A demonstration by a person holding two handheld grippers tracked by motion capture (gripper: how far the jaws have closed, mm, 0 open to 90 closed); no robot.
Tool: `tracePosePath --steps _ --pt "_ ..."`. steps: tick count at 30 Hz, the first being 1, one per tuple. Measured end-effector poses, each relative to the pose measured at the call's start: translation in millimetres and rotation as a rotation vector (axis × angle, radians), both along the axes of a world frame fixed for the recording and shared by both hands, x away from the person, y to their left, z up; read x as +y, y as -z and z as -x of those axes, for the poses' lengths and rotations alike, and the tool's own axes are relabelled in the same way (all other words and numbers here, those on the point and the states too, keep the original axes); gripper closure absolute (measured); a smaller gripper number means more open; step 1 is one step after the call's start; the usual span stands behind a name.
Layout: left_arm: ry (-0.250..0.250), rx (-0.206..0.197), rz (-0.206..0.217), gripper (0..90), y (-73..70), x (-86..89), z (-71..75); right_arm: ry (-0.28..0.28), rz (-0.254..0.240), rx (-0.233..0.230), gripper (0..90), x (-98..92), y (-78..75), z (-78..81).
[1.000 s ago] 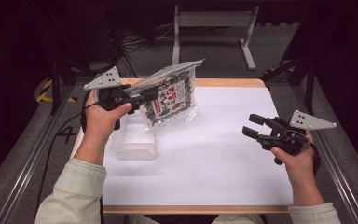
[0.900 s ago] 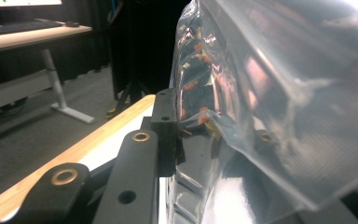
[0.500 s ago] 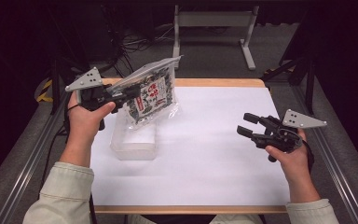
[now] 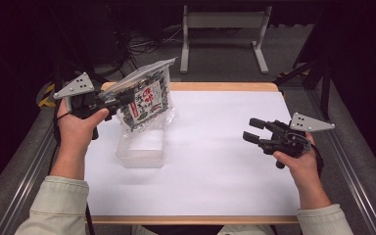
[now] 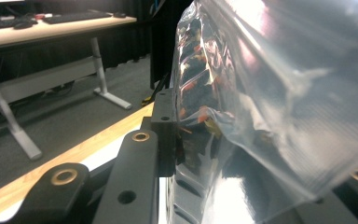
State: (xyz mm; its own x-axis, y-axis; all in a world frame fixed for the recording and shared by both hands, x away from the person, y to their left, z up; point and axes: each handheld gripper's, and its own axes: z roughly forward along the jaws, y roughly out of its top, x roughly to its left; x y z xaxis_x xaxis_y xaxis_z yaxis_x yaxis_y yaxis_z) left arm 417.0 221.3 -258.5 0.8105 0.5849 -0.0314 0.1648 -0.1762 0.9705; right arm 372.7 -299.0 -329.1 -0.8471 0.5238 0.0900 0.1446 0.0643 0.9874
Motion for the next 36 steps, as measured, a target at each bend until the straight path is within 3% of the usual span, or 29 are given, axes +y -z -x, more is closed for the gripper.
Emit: tracePosePath --steps 4,16,36 --pt "-0.021 0.021 -0.013 73.0 1.4 2.5 -1.8 -0.004 -0.016 0.006 39.7 0.6 -0.2 0.4" --pt "-0.046 0.021 -0.013 73.0 5.1 8.6 -4.9 0.003 -0.023 0.009 39.7 -3.5 0.1 2.2" --pt "-0.069 0.075 -0.007 72.9 32.8 12.4 -14.1 0.017 -0.01 0.011 39.3 -4.7 2.2 2.4"
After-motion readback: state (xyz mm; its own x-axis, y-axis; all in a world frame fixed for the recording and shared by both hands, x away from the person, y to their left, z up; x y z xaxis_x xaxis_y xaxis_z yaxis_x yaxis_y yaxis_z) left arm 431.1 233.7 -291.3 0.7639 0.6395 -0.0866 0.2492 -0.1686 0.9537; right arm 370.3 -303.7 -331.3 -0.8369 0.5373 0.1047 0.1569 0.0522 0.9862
